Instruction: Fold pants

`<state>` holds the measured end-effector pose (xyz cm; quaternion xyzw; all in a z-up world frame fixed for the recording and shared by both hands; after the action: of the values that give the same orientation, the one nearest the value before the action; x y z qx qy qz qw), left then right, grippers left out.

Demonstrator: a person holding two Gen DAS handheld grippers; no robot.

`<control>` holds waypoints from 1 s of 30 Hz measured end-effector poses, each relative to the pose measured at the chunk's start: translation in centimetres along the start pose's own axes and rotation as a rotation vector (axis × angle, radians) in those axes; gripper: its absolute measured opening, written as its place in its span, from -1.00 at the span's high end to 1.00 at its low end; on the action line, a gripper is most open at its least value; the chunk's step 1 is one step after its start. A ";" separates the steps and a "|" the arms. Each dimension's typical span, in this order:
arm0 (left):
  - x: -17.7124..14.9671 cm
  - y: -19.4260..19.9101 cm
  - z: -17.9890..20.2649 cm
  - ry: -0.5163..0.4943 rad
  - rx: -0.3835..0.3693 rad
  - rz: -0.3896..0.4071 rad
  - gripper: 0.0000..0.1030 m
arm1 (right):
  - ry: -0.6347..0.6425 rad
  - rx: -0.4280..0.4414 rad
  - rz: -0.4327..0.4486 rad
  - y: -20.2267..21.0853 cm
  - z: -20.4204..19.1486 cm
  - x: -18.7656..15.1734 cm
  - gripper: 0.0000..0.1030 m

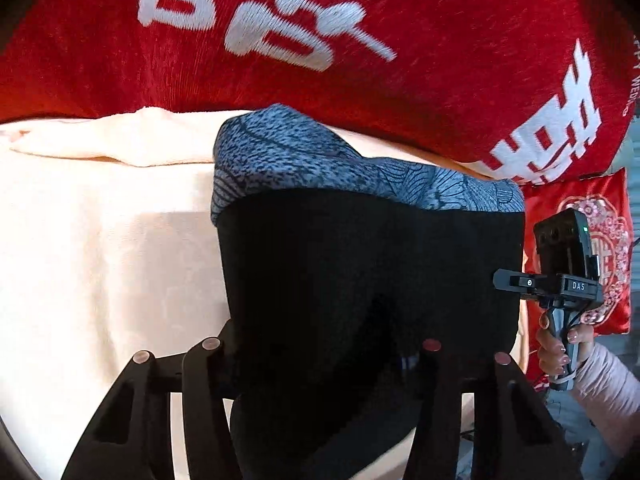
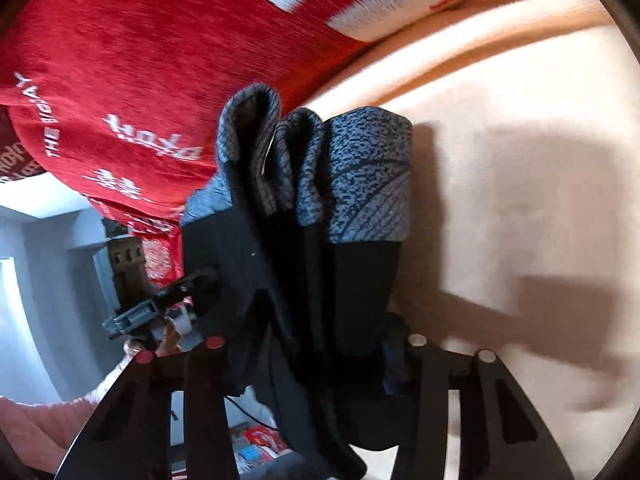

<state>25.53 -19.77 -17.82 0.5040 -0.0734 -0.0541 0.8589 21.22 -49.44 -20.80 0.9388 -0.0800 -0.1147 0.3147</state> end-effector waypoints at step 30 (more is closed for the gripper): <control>-12.2 2.3 -2.7 0.024 0.225 0.025 -0.73 | -0.019 -0.173 0.039 -3.6 0.6 -10.9 -0.39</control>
<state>14.09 -14.28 -17.95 0.5969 -0.0749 -0.0287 0.7983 10.83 -44.48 -21.66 0.9053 -0.0913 -0.1240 0.3958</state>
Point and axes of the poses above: each gripper's, at about its wrist camera, not at the fingertips, and y roughly against the way its jaws point, z to its right, x to its top, the point moved 2 cm from there along -y, roughly the way its jaws point, and after that the axes turned 3 degrees about -y, right-handed, at the moved point
